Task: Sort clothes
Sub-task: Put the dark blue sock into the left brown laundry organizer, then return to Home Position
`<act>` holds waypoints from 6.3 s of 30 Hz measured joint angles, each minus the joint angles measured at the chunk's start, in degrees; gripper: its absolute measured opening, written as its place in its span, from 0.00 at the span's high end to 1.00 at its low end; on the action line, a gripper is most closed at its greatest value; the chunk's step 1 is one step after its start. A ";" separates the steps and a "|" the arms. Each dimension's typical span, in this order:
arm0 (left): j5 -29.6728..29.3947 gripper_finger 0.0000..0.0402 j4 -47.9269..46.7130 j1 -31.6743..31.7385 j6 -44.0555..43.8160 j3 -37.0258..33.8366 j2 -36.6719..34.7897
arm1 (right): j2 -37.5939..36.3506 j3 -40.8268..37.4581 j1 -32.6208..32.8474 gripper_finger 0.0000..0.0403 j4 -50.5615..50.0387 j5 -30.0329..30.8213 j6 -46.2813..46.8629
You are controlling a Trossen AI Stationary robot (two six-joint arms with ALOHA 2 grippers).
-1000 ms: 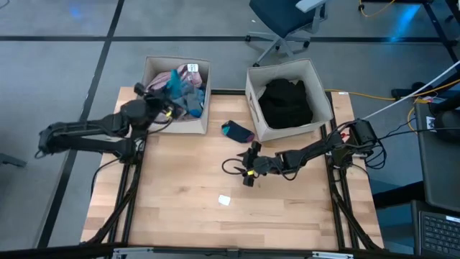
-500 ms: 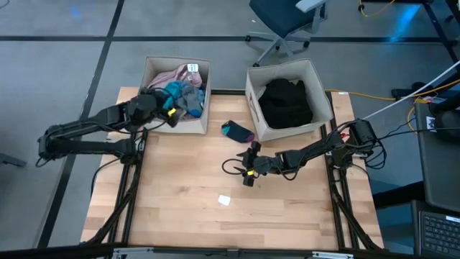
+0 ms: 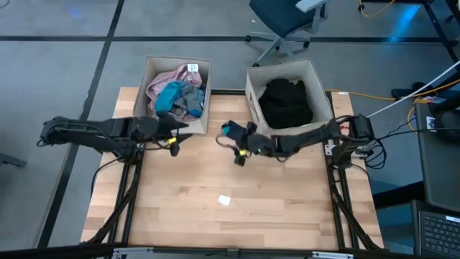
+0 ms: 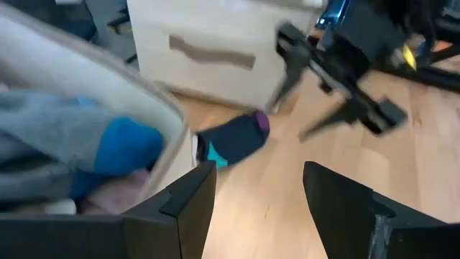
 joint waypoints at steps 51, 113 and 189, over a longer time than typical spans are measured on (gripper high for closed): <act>-2.36 0.50 11.11 -10.93 0.93 -3.33 4.85 | 5.88 14.79 0.01 0.98 -19.39 -15.26 -3.74; -23.26 0.97 19.40 24.75 36.82 5.14 3.83 | 1.00 14.87 1.29 0.29 -10.76 -20.22 -2.12; 19.88 0.99 34.00 0.88 8.86 -35.87 -31.07 | -53.83 -40.26 4.30 0.99 7.48 -22.28 9.46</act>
